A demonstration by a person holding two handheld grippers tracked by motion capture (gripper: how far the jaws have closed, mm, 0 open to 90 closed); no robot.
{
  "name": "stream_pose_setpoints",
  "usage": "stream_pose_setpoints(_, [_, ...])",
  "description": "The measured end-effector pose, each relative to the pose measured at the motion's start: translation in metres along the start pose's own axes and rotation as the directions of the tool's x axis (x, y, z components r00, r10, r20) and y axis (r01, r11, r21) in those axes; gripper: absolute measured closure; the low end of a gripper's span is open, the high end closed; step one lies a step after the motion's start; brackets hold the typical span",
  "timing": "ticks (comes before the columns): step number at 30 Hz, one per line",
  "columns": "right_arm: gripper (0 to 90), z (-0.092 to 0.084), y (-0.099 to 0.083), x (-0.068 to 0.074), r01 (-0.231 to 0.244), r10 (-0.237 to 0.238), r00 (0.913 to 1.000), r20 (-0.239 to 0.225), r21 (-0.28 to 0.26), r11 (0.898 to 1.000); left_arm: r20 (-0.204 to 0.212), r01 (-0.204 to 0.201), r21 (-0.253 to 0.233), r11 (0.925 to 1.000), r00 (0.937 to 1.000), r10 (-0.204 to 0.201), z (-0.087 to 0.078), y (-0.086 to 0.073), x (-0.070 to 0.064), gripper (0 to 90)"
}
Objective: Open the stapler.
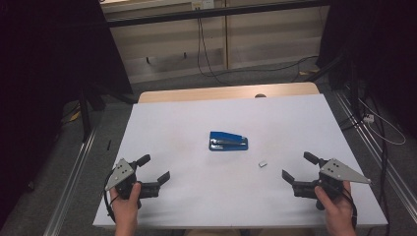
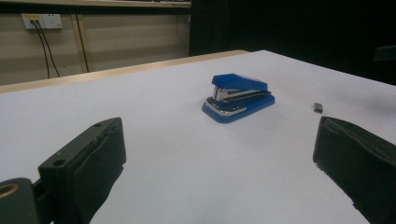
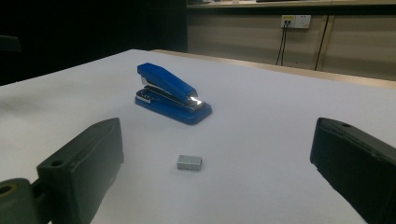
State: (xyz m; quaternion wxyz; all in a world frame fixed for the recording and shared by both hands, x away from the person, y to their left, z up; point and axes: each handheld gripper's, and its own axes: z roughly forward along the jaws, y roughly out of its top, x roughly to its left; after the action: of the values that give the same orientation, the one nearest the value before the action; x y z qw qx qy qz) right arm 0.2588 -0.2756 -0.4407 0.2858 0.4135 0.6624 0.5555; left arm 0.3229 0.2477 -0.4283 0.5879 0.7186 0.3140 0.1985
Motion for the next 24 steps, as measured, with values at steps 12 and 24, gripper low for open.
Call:
stream_pose_setpoints(12, [2.5,0.011,0.000,0.000,-0.010,0.011,0.9996,-0.027,0.015,1.000,0.033,0.009,0.028,0.9996,0.9994,-0.010,0.009,-0.001,-0.002,2.6])
stream_pose_setpoints(24, [2.5,0.012,-0.001,0.000,0.001,0.000,0.9999,-0.015,0.042,0.999,0.078,0.017,0.075,0.9970,0.9967,-0.023,0.043,0.012,-0.005,3.8])
